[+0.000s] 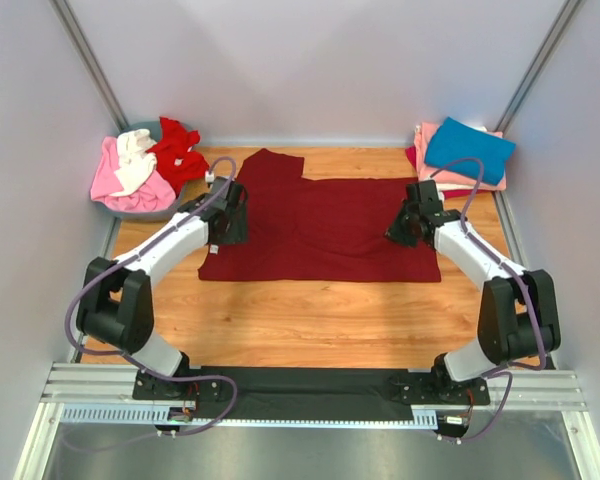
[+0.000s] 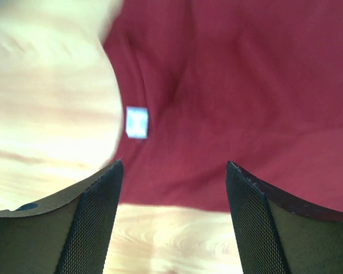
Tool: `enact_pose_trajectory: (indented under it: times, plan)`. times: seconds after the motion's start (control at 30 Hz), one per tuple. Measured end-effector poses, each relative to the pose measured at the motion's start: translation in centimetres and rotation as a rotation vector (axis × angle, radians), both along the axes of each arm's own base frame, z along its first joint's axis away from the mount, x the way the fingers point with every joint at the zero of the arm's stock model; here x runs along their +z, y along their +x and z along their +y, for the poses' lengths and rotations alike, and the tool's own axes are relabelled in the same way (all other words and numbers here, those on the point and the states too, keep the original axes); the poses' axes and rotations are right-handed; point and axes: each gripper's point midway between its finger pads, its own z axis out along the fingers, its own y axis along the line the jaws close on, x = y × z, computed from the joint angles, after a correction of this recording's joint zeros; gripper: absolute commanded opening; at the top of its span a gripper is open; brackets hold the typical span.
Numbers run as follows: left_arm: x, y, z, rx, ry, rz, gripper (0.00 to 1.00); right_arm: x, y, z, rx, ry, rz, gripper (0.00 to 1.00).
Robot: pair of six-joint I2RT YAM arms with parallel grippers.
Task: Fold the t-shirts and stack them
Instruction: Fold the tshirt
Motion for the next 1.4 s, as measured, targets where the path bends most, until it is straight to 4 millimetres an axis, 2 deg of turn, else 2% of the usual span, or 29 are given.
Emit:
enact_pose_trajectory:
  times: [0.17, 0.23, 0.27, 0.33, 0.37, 0.43, 0.47, 0.5, 0.57, 0.77, 0.9, 1.03, 1.07, 1.13, 1.3, 1.4]
  plan:
    - [-7.2, -4.4, 0.4, 0.045, -0.015, 0.187, 0.79, -3.2, -0.7, -0.4, 0.011, -0.034, 0.084, 0.25]
    - [-9.1, -6.3, 0.8, 0.064, -0.021, 0.24, 0.78, -4.5, -1.7, -0.7, 0.013, -0.055, 0.124, 0.26]
    - [-9.5, -6.6, 0.7, 0.078, -0.035, 0.245, 0.78, -5.0, -2.0, -0.9, 0.014, -0.062, 0.138, 0.29]
    - [-9.4, -6.3, 0.5, 0.087, -0.055, 0.229, 0.79, -5.7, -2.7, -1.3, 0.017, -0.075, 0.163, 0.36]
    - [-9.5, -6.2, 0.4, 0.093, -0.062, 0.226, 0.8, -6.0, -3.0, -1.5, 0.016, -0.079, 0.172, 0.48]
    - [-9.6, -6.0, 0.2, 0.102, -0.076, 0.212, 0.83, -6.6, -3.4, -1.9, 0.011, -0.084, 0.187, 0.63]
    - [-9.6, -5.9, 0.2, 0.105, -0.081, 0.205, 0.83, -6.9, -3.8, -2.1, 0.01, -0.087, 0.196, 0.76]
    - [-9.6, -5.9, 0.2, 0.111, -0.087, 0.194, 0.84, -7.2, -4.2, -2.3, 0.009, -0.092, 0.206, 0.79]
    - [-9.6, -5.8, 0.3, 0.121, -0.093, 0.175, 0.82, -7.6, -4.8, -2.6, 0.008, -0.096, 0.218, 0.83]
    - [-9.5, -5.7, 0.8, 0.149, -0.114, 0.144, 0.78, -6.7, -5.6, -3.8, -0.019, -0.101, 0.193, 0.89]
    - [-9.5, -5.8, 0.9, 0.155, -0.123, 0.127, 0.77, -4.8, -6.8, -5.7, -0.076, -0.11, 0.146, 0.92]
    - [-9.4, -5.7, 0.8, 0.16, -0.133, 0.122, 0.86, -3.2, -7.1, -7.6, -0.143, -0.098, 0.088, 0.94]
    - [-9.4, -5.7, 0.7, 0.159, -0.14, 0.122, 0.87, -3.3, -7.3, -8.2, -0.164, -0.092, 0.088, 0.94]
    - [-9.3, -5.8, 0.5, 0.156, -0.153, 0.12, 1.0, -4.2, -8.1, -9.4, -0.208, -0.08, 0.115, 0.94]
    - [-9.2, -6.7, 0.4, 0.156, -0.184, 0.114, 0.96, -7.0, -10.8, -11.4, -0.305, -0.023, 0.21, 0.92]
    - [-9.2, -6.7, 0.5, 0.167, -0.179, 0.112, 0.9, -7.6, -11.2, -11.3, -0.315, -0.003, 0.226, 0.89]
